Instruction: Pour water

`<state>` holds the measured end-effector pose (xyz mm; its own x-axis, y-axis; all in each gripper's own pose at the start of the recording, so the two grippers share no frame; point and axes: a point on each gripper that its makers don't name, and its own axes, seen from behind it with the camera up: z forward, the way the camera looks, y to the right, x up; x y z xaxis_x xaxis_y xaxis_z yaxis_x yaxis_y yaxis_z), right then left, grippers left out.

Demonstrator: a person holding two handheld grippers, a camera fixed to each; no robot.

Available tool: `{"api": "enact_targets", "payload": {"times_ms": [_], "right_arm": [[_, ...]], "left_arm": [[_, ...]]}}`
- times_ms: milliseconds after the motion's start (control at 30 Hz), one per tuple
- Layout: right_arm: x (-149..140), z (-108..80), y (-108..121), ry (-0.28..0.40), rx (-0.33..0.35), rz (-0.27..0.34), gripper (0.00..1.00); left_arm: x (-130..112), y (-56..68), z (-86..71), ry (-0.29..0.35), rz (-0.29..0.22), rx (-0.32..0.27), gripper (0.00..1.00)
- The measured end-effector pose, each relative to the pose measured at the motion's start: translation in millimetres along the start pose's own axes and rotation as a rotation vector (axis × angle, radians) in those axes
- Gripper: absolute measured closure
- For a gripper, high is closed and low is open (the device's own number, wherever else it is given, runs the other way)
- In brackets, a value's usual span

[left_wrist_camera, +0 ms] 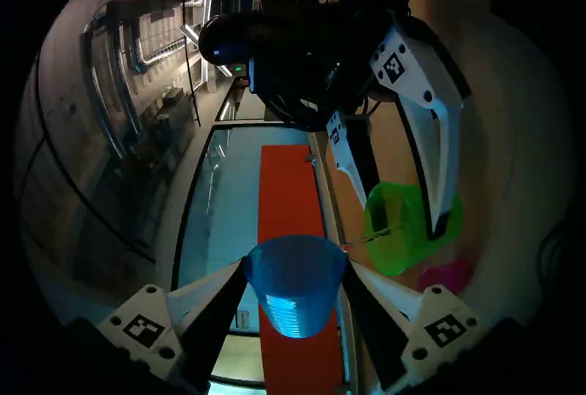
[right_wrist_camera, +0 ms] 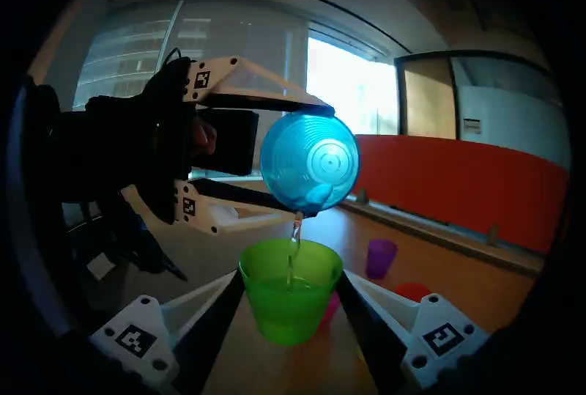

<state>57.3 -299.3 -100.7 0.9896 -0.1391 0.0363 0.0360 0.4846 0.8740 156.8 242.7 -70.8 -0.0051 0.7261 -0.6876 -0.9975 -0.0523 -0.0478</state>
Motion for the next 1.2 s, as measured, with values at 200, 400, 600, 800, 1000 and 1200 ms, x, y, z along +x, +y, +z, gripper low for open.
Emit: {"api": "enact_targets", "payload": {"times_ms": [200, 400, 600, 800, 1000, 1200], "right_arm": [[1.0, -0.3, 0.2, 0.001, 0.001, 0.000, 0.09], [1.6, 0.0, -0.9, 0.000, 0.001, -0.002, 0.09], [2.6, -0.2, -0.8, 0.001, 0.001, -0.001, 0.09], [3.0, 0.5, -1.2, 0.002, 0.001, -0.003, 0.09], [2.9, 0.8, -1.8, 0.003, 0.002, -0.003, 0.09], [3.5, 1.6, -1.4, 0.004, 0.000, -0.002, 0.09]], "left_arm": [[0.2, 0.8, 1.6, 0.004, 0.002, -0.002, 0.12], [0.4, 0.2, 1.6, 0.004, 0.005, 0.001, 0.12], [0.7, -0.4, 1.9, 0.006, 0.006, 0.003, 0.13], [0.1, -0.5, 2.0, 0.006, 0.008, 0.003, 0.13], [-1.6, -0.1, 2.4, 0.002, 0.015, 0.005, 0.13], [-3.3, -0.5, 2.3, 0.000, 0.015, 0.006, 0.13]]}}
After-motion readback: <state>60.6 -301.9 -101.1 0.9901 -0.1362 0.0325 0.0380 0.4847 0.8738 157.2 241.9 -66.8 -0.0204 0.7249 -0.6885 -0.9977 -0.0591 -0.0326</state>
